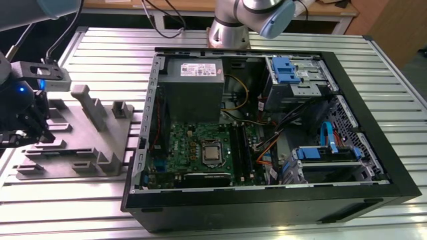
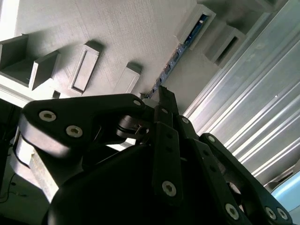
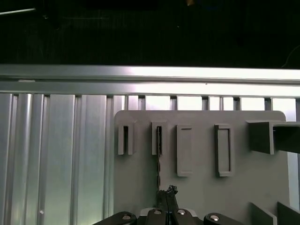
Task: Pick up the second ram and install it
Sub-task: 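Pick up the second ram and move it above second insertion slot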
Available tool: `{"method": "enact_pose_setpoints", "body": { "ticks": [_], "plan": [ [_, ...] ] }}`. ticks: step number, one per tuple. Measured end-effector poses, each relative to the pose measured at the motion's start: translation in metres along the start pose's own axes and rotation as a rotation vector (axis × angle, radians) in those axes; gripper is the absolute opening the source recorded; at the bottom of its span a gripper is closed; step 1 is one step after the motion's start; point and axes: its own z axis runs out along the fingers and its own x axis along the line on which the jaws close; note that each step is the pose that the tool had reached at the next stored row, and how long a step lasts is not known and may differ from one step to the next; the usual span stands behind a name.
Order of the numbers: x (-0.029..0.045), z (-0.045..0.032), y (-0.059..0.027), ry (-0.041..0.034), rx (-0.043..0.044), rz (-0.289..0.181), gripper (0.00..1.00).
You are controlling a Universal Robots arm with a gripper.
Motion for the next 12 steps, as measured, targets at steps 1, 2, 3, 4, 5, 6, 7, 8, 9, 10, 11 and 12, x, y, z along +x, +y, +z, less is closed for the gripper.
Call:
{"method": "enact_pose_setpoints", "body": {
  "ticks": [1, 2, 3, 4, 5, 6, 7, 8, 9, 10, 11, 12],
  "plan": [
    [0.0, 0.001, 0.0, 0.0001, -0.0002, 0.0, 0.1],
    [0.0, 0.0023, -0.0001, 0.0, 0.0, 0.0, 0.1],
    [0.0001, 0.0034, -0.0001, 0.0, -0.0001, 0.0, 0.1],
    [0.0001, 0.0044, -0.0001, 0.0, 0.0, 0.0, 0.1],
    [0.0002, 0.0055, -0.0002, 0.0, -0.0001, 0.0, 0.1],
    [0.0002, 0.0065, -0.0002, 0.0002, -0.0001, 0.0, 0.1],
    [0.0002, 0.0073, -0.0002, 0.0003, -0.0001, 0.0, 0.1],
    [0.0003, 0.0099, -0.0003, 0.0011, 0.0, 0.0, 0.1],
    [0.0004, 0.0105, -0.0003, 0.0012, -0.0001, 0.0, 0.1],
    [0.0006, 0.0108, -0.0002, 0.0013, -0.0002, 0.001, 0.1],
    [0.0011, 0.011, -0.0003, 0.0012, -0.0002, 0.001, 0.1],
    [0.0015, 0.0113, -0.0003, 0.0012, -0.0001, 0.0, 0.1]
  ]
}}
